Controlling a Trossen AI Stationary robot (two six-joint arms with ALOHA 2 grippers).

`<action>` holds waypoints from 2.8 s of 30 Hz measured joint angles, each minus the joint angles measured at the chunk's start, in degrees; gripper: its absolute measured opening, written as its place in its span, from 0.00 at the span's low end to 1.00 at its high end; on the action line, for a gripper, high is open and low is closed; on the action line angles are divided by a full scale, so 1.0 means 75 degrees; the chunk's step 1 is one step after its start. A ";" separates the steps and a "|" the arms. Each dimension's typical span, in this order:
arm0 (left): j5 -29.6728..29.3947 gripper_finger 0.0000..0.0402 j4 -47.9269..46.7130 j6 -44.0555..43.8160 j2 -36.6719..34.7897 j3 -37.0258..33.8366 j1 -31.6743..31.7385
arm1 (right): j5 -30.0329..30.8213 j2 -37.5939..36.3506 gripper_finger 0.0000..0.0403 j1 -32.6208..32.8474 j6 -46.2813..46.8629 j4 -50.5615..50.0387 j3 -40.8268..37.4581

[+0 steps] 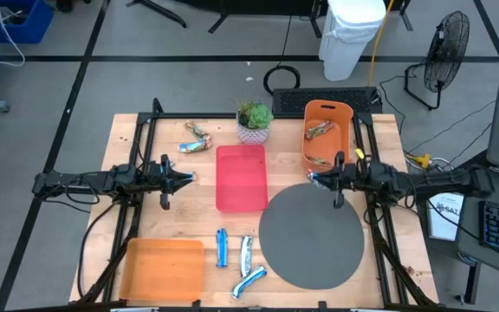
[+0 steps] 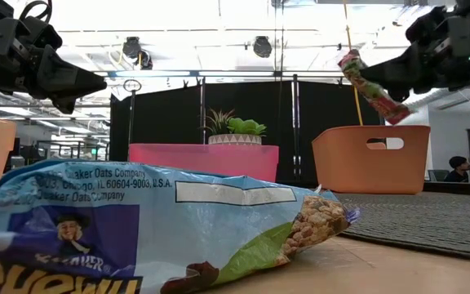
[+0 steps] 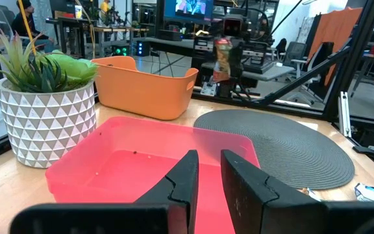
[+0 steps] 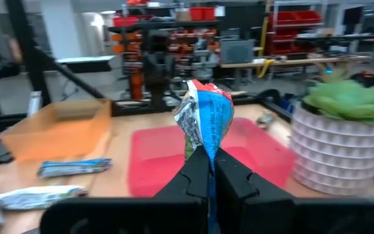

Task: Pick and place Granola Bars by type
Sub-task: Put the green/red granola bar into the top right orange bin

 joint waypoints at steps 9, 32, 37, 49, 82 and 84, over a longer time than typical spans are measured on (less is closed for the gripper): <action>0.0000 0.18 0.0000 0.0000 0.0002 0.0000 0.0001 | -0.0009 0.0000 0.00 -0.0940 0.0000 0.0113 0.0000; 0.0000 0.18 0.0000 -0.0001 0.0002 0.0000 0.0002 | 0.0036 0.0000 0.00 -0.2664 0.0003 0.0861 0.0003; 0.0000 0.18 0.0000 0.0000 0.0002 0.0000 0.0000 | 0.0063 0.0000 0.00 -0.3123 -0.0066 0.1073 0.0003; -0.0003 0.18 0.0000 -0.0003 -0.0001 0.0000 0.0000 | 0.0031 0.0003 0.00 -0.4065 -0.0444 -0.0145 0.1221; 0.0000 0.18 0.0000 0.0000 -0.0001 0.0000 0.0000 | 0.1391 0.2528 0.00 -0.4251 -0.1585 -0.5087 0.5731; 0.0000 0.18 0.0000 0.0000 -0.0001 0.0000 0.0003 | 0.1432 0.2751 0.00 -0.4395 -0.1608 -0.5285 0.5735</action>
